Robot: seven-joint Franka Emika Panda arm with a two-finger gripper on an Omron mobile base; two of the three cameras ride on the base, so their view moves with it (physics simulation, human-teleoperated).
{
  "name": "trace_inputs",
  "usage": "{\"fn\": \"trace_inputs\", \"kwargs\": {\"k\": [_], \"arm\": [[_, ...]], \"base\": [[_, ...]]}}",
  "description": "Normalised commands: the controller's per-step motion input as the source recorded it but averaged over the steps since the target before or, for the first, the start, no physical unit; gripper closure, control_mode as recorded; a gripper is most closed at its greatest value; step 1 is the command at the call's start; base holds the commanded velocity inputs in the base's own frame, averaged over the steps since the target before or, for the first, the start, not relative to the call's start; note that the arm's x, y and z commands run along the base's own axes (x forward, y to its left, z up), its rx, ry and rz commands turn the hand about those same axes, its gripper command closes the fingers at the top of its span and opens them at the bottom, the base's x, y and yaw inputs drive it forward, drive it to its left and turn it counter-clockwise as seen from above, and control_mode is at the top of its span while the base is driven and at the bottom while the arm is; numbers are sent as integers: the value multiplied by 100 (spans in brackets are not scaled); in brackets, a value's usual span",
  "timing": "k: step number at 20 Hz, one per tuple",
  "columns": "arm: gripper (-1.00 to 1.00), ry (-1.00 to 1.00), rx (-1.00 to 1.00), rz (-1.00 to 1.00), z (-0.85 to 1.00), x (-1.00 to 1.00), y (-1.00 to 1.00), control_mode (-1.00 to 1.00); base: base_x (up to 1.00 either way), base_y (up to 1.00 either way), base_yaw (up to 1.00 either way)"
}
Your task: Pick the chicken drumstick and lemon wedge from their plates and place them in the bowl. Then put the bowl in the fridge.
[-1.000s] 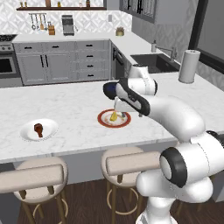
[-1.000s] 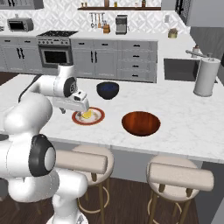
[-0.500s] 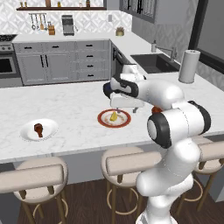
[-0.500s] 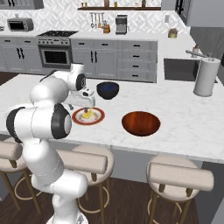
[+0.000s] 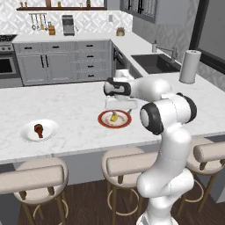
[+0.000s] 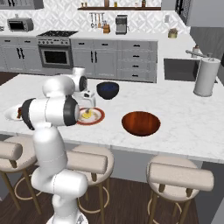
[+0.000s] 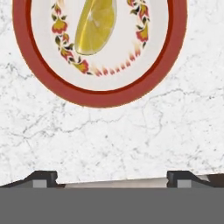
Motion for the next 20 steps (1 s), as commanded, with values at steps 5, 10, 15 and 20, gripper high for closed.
{"fn": "trace_inputs", "kwargs": {"k": [5,10,15,20], "arm": [[-100,4,0,0,-36,36,0,-100],[-100,7,0,0,-15,44,0,-100],[-100,5,0,0,-7,54,0,-100],[-100,0,0,0,-26,44,0,-100]], "base": [[0,0,0],[0,0,0],[0,0,0],[0,0,0]]}}
